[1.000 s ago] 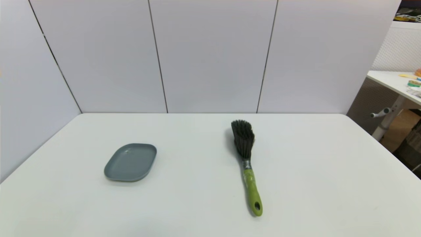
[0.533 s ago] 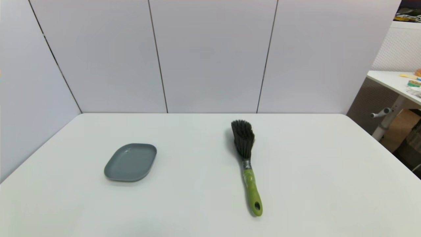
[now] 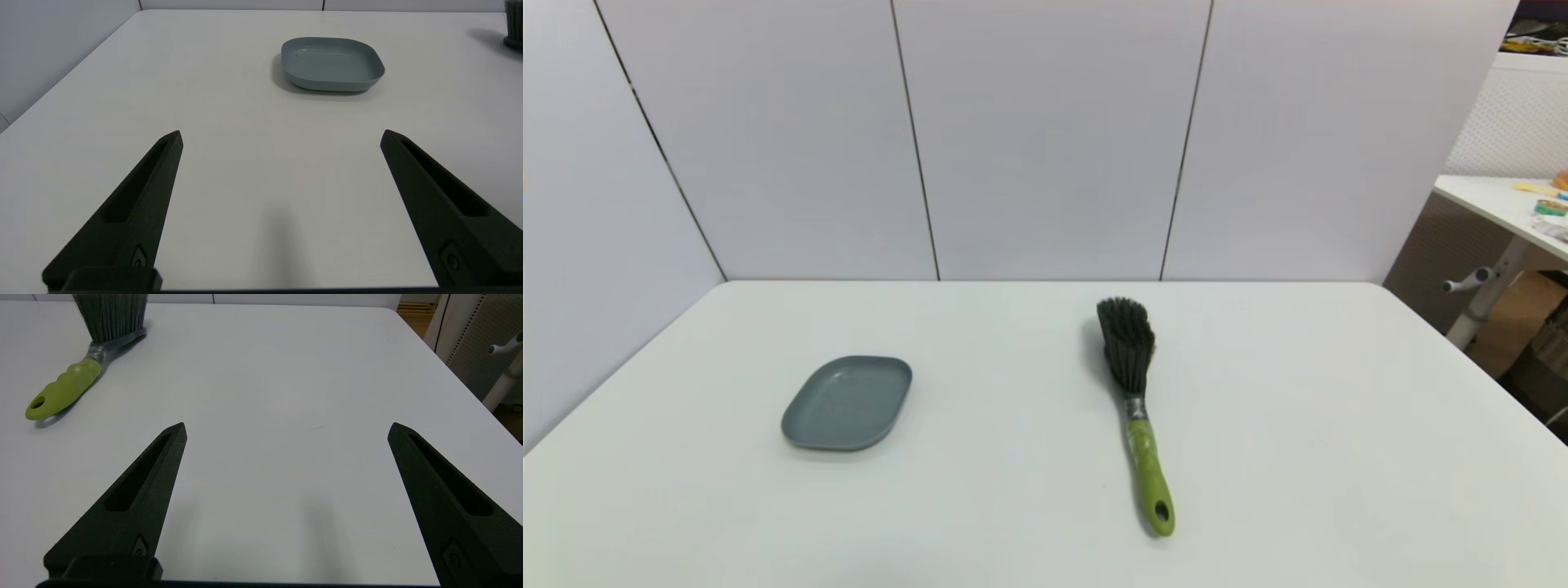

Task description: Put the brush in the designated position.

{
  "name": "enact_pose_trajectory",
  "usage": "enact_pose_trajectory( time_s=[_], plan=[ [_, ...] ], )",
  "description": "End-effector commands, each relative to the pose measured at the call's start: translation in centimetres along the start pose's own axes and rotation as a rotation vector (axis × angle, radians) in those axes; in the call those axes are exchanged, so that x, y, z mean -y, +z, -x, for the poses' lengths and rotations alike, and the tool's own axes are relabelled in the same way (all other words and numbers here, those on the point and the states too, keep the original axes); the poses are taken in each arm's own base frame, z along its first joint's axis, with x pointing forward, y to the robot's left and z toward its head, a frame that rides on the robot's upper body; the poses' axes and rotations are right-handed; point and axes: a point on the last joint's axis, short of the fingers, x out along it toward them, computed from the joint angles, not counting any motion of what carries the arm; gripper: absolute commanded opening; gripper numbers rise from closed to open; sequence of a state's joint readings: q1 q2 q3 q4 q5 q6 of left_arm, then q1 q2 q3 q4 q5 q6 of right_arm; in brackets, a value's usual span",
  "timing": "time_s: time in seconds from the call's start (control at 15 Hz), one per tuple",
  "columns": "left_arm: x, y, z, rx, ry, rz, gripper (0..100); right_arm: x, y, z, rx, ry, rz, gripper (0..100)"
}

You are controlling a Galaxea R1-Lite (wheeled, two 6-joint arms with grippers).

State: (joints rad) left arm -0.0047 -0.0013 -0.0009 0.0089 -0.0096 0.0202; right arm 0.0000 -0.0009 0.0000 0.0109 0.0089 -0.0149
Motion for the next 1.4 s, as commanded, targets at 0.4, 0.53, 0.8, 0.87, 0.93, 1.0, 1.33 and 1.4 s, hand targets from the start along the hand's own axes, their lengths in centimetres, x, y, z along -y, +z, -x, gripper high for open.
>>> enact_pose_trajectory(
  time_s=[0.4,0.53,0.8,0.87,0.93,1.0,1.33,1.4],
  plan=[
    [-0.1,10.1,-1.9,-0.150,-0.076,-0.185,100,0.0,0.0,0.0,-0.002,0.000,0.000,100],
    [0.0,11.5,-4.3,-0.230,-0.149,-0.226,100,0.0,0.0,0.0,-0.002,0.000,0.000,100],
    [0.7,16.4,-10.2,-0.283,-0.279,-0.376,100,0.0,0.0,0.0,-0.002,0.000,0.000,100],
    [1.1,17.5,-11.9,-0.292,-0.320,-0.411,100,0.0,0.0,0.0,-0.002,0.000,0.000,100],
    [1.9,18.3,-14.0,-0.313,-0.374,-0.430,100,0.0,0.0,0.0,-0.002,0.000,0.000,100],
    [2.7,18.6,-15.3,-0.339,-0.426,-0.432,100,0.0,0.0,0.0,-0.002,0.000,0.000,100],
    [9.3,19.9,-20.3,-0.474,-0.640,-0.336,100,0.0,0.0,0.0,-0.002,0.000,0.000,100],
    [10.5,19.8,-20.9,-0.489,-0.640,-0.327,100,0.0,0.0,0.0,-0.002,0.000,0.000,100]
  ],
)
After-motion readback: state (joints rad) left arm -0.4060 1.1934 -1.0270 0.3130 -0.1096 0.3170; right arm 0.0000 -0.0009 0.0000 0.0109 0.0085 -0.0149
